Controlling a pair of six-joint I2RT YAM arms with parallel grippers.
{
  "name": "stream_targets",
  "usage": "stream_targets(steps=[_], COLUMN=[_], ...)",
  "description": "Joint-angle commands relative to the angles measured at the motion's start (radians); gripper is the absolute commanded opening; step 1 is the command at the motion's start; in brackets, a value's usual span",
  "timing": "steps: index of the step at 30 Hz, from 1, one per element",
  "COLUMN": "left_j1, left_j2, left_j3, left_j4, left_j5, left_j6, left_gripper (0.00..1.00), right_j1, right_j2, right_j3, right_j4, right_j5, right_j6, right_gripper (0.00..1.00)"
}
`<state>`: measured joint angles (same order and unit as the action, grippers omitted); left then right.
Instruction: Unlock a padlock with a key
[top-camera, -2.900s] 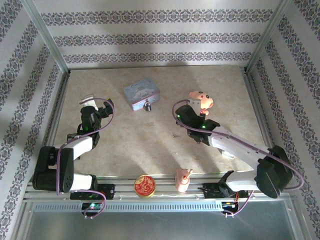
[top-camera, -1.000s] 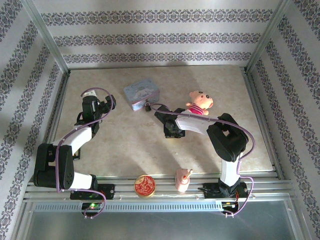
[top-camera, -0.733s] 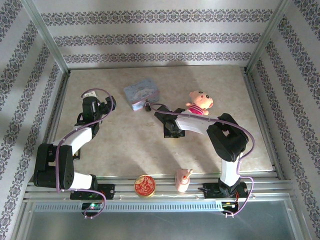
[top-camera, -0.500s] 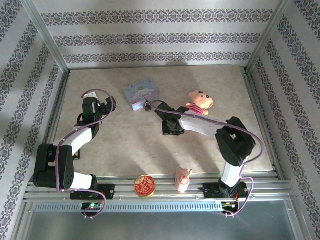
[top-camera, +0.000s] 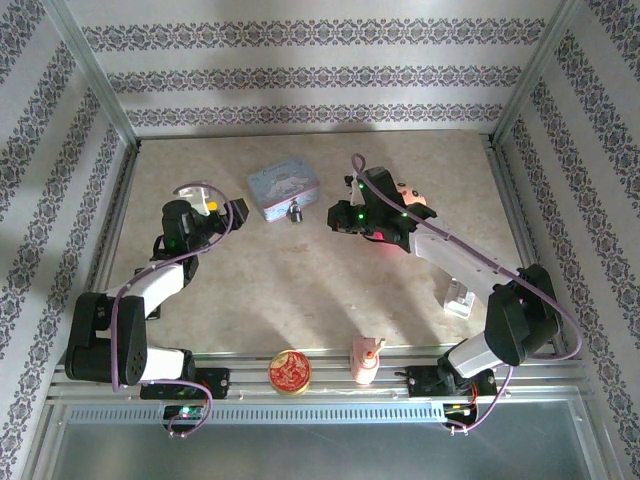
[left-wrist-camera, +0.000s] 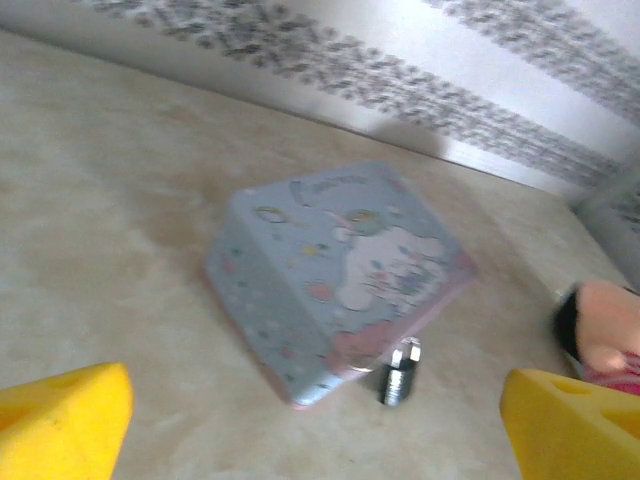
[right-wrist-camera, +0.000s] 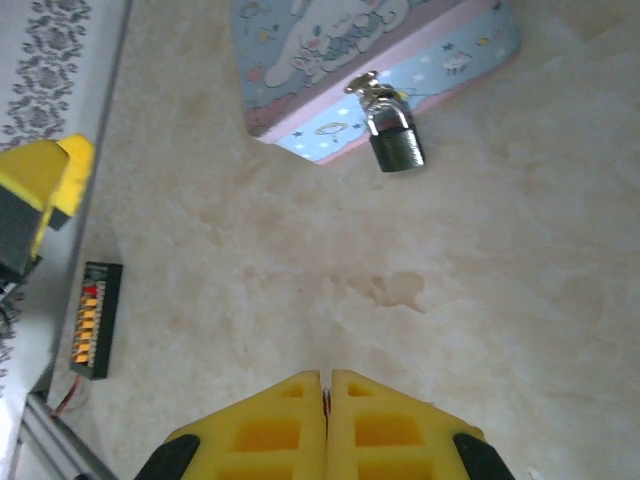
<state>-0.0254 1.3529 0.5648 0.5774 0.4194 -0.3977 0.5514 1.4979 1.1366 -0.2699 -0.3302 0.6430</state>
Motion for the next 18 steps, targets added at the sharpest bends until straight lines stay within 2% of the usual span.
stream_targets(steps=[1,7,9,14,18], left_j1=[-0.033,-0.149,-0.206,-0.316,-0.341], left_j2=[0.006,0.135,0.197,0.263,0.283], left_j3=[-0.041,-0.13,-0.124,-0.053,-0.025], left_j4=[0.234,0.73,0.852,0.849,0.848], left_j5=[0.194,0.274,0.296,0.32,0.337], left_j6=[0.005,-0.035,-0.026,0.038,0.058], left_gripper=[0.9,0.68,0.65,0.64,0.65], right_j1=[-0.004,-0.007,-0.004,-0.004,-0.004], right_j2=[-0.041,-0.056,-0.057,-0.063,-0.071], right_j3=[0.028,0.065,0.072,0.088,0.091], right_j4=[0.034,0.022,0.034,0.043,0.045], right_j5=[-0.088,-0.072,-0.072,-0.062,-0.052], right_j6=[-0.037,-0.008,0.006,0.015,0.018], right_gripper=[0.0,0.0,0.0,0.0,0.0])
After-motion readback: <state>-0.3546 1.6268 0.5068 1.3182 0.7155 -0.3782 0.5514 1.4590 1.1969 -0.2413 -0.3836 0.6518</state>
